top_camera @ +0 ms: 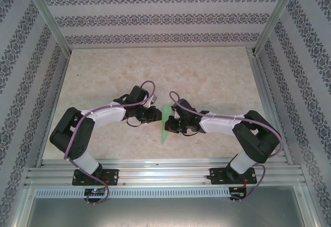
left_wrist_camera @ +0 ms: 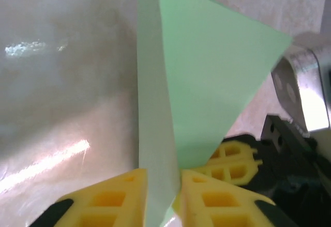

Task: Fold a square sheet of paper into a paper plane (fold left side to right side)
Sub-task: Pick up the paper plane at the center of the table, then place the paper plane at the top-center of the table.

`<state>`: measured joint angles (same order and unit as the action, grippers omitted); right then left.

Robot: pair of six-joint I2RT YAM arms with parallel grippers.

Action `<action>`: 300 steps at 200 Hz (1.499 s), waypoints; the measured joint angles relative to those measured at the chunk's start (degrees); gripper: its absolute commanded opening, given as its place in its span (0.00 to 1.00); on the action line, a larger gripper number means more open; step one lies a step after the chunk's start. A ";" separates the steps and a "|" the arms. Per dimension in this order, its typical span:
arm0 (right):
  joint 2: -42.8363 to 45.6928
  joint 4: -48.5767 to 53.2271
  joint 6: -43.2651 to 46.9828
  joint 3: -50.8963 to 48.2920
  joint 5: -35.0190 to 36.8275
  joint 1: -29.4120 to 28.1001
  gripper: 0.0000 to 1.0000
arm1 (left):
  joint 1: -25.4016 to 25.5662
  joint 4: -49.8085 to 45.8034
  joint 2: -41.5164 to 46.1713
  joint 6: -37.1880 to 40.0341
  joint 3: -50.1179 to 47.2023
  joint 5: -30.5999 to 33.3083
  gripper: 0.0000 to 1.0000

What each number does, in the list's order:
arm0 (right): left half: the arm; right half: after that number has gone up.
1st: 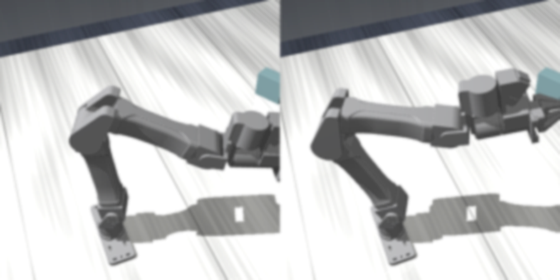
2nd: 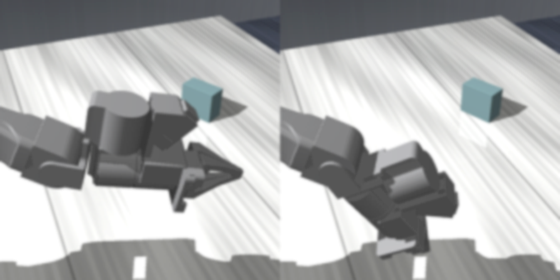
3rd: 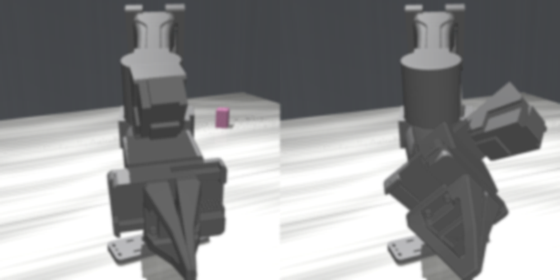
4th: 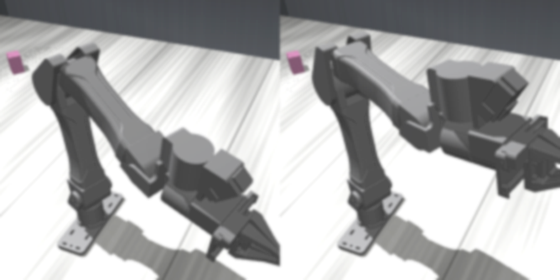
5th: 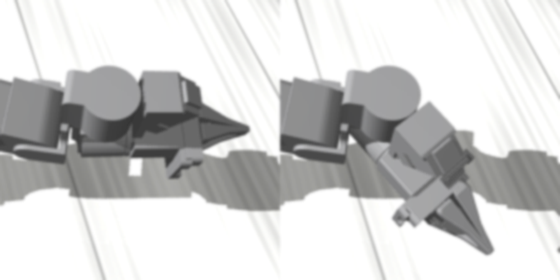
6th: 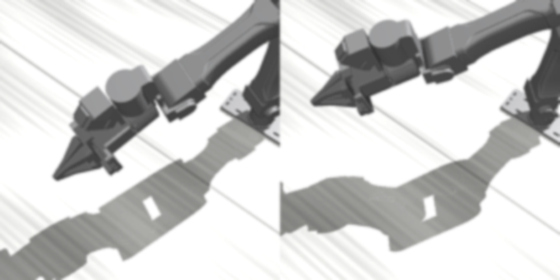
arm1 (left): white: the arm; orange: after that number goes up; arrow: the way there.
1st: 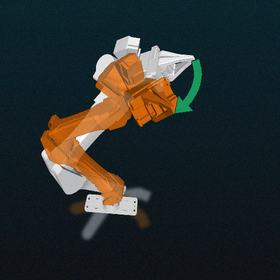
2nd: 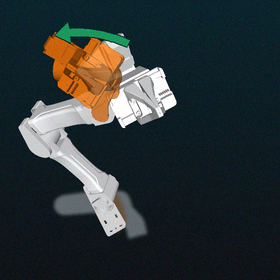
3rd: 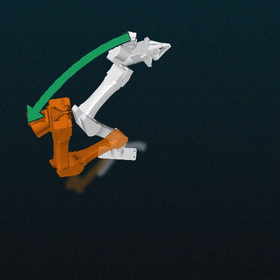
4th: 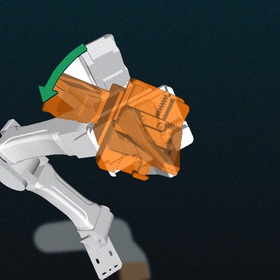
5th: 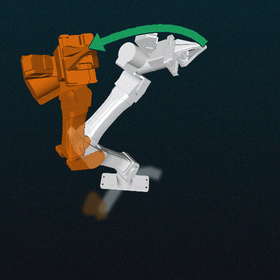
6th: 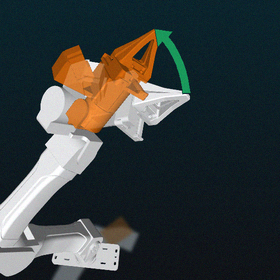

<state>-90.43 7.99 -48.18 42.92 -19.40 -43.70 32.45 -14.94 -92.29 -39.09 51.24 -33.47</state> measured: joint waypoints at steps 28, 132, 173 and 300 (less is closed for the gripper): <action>1.79 14.82 6.86 9.75 3.28 2.25 0.01 | -4.20 -4.00 9.94 1.95 0.11 0.81 0.59; -29.31 54.27 33.09 63.93 13.51 17.31 0.07 | -14.12 -20.59 30.40 7.39 -3.26 10.99 0.69; -43.19 61.18 36.37 81.88 13.86 20.79 0.08 | -14.45 -23.54 34.69 7.39 -6.62 12.87 0.76; -54.97 67.71 37.16 92.61 14.88 22.47 0.17 | -14.45 -27.23 42.10 7.45 -8.79 16.48 0.86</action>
<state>-145.40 75.70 -11.03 135.52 -4.51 -21.23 18.00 -42.17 -50.19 -31.64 42.46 -16.99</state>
